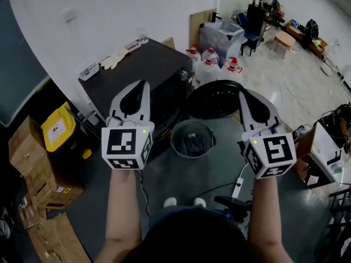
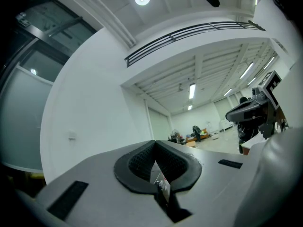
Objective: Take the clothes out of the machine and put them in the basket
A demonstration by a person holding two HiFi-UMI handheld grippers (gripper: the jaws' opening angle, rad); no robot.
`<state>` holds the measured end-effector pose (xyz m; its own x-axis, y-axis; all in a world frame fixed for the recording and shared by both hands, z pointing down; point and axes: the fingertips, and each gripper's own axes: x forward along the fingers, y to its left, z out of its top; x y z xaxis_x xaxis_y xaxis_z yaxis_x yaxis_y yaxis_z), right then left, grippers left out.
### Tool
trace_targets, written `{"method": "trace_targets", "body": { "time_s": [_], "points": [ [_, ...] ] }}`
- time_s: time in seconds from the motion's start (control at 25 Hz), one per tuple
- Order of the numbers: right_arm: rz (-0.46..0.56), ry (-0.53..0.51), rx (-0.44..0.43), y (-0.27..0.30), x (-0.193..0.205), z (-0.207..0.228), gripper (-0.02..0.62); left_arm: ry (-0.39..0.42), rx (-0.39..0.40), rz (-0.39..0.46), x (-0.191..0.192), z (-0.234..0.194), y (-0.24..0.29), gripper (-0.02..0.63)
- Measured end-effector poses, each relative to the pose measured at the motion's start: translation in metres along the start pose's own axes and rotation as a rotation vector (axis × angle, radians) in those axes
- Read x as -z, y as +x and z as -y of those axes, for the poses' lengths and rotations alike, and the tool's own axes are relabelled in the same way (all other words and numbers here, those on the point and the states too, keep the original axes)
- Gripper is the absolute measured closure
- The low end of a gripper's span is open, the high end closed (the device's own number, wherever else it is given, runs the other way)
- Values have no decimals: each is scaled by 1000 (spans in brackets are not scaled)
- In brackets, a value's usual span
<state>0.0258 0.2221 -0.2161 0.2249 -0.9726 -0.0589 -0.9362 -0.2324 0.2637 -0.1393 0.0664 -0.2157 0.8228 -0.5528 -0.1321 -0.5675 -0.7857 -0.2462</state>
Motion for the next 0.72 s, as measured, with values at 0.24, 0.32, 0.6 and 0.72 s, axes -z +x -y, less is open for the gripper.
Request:
{"method": "trace_targets", "body": {
  "time_s": [0.24, 0.32, 0.6, 0.72],
  "points": [
    [-3, 1, 12, -2, -2, 3, 597, 6, -5, -6, 2, -4, -5, 601],
    [-3, -1, 12, -1, -4, 3, 597, 10, -5, -9, 2, -6, -6, 601],
    [1, -55, 7, 0, -15, 0, 597, 23, -15, -9, -4, -11, -7, 601],
    [1, -80, 15, -1, -17, -2, 597, 37, -17, 0, -10, -12, -8, 601]
  ]
}}
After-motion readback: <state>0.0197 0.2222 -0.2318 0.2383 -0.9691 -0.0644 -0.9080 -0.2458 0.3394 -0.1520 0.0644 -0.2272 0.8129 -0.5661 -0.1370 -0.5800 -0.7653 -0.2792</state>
